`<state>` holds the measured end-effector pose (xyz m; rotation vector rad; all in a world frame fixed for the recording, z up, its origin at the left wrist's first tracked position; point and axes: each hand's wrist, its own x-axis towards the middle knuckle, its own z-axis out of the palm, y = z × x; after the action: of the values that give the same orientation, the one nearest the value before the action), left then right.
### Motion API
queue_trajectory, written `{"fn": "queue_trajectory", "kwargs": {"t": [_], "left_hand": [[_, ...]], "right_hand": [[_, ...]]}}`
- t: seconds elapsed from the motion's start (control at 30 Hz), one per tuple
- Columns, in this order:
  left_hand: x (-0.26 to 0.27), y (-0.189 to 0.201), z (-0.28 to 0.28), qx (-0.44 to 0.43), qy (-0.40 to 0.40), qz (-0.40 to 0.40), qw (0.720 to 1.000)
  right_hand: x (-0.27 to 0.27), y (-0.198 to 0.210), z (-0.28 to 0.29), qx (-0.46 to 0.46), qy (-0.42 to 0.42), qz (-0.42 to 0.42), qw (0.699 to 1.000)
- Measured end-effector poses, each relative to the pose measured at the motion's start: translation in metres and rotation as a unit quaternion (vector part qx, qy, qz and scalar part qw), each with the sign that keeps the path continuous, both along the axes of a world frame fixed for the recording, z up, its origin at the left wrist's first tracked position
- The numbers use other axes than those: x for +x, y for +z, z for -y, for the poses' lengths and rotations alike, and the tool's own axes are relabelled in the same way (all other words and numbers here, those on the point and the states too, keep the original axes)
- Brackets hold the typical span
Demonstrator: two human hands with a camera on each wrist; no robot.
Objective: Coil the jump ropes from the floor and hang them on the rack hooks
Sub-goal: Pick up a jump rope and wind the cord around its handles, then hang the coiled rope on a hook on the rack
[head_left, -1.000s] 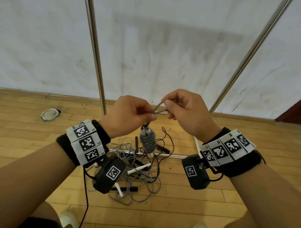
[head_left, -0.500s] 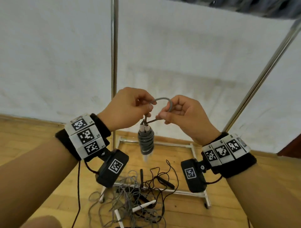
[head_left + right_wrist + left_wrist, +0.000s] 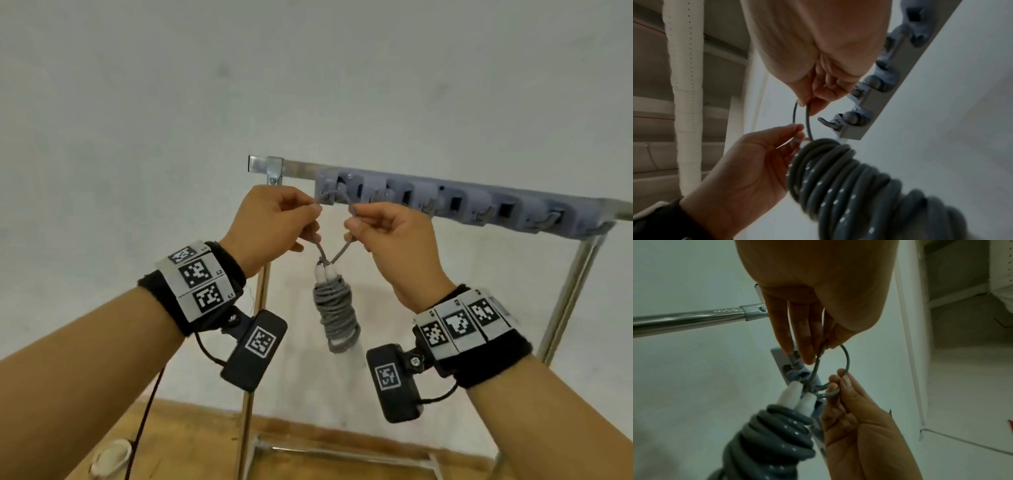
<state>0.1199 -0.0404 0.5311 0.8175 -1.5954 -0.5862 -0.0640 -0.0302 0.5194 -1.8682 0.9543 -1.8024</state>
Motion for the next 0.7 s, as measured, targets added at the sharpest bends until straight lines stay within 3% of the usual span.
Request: {"fn": "queue_trajectory", "kwargs": {"t": [0.17, 0.33, 0.5, 0.7], "left_hand": [[0.001, 0.027, 0.028, -0.039, 0.063, -0.014, 0.997], [-0.003, 0.013, 0.053, -0.013, 0.103, 0.019, 0.994], [-0.005, -0.006, 0.057, 0.002, 0.105, 0.046, 0.993], [-0.013, -0.025, 0.026, -0.04, 0.174, 0.101, 0.979]], "right_hand": [[0.016, 0.025, 0.037, -0.029, -0.06, -0.013, 0.998], [0.024, 0.007, 0.066, -0.009, -0.135, -0.056, 0.989], [0.02, -0.012, 0.069, 0.032, -0.101, -0.066, 0.992], [-0.001, -0.027, 0.043, 0.066, -0.083, -0.099, 0.989]]}}
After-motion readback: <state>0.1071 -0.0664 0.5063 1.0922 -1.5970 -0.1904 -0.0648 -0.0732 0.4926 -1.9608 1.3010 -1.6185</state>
